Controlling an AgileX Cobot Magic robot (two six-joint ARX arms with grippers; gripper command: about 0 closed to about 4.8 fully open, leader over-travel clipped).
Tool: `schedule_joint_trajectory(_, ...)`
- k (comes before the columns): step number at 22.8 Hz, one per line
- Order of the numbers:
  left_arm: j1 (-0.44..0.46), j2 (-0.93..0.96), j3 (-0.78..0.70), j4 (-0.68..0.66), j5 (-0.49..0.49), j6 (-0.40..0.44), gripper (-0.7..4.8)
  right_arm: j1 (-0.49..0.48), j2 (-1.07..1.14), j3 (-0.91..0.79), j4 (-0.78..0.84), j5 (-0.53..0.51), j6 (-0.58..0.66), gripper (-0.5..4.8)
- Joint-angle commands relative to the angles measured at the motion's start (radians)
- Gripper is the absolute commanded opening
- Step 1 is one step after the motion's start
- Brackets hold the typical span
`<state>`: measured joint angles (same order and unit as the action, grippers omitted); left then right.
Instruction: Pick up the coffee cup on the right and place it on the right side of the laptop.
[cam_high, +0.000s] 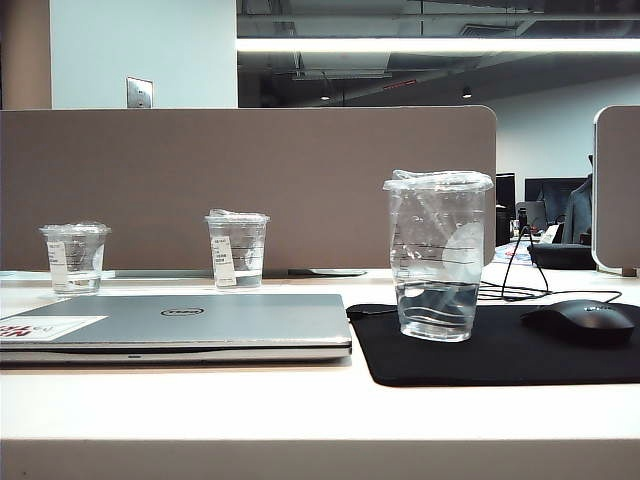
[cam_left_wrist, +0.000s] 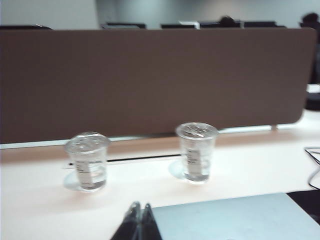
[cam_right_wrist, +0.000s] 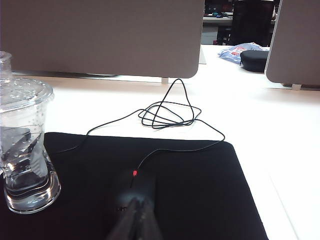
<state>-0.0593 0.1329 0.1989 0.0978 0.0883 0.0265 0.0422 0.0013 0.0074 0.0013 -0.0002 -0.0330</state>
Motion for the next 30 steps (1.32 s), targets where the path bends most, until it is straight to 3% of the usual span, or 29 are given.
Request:
schedule_joint_trajectory(1,0.003,-0.062,-0.045,0.006,-0.018,0.000,-0.06,0.000,-0.002,-0.006,0.018,0.002,0.003,-0.04)
schedule_joint_trajectory(12,0.000,-0.130,-0.193,-0.024,-0.025,-0.043,-0.06,0.000,-0.002,-0.006,0.017,0.002,0.003,-0.04)
schedule_joint_trajectory(18,0.001,-0.130,-0.193,-0.059,-0.071,0.002,-0.06,0.000,-0.002,-0.006,0.018,0.002,0.003,-0.04)
schedule_joint_trajectory(30,0.002,-0.130,-0.193,-0.060,-0.087,0.002,-0.05,0.000,-0.002,-0.006,0.018,0.002,0.003,-0.04)
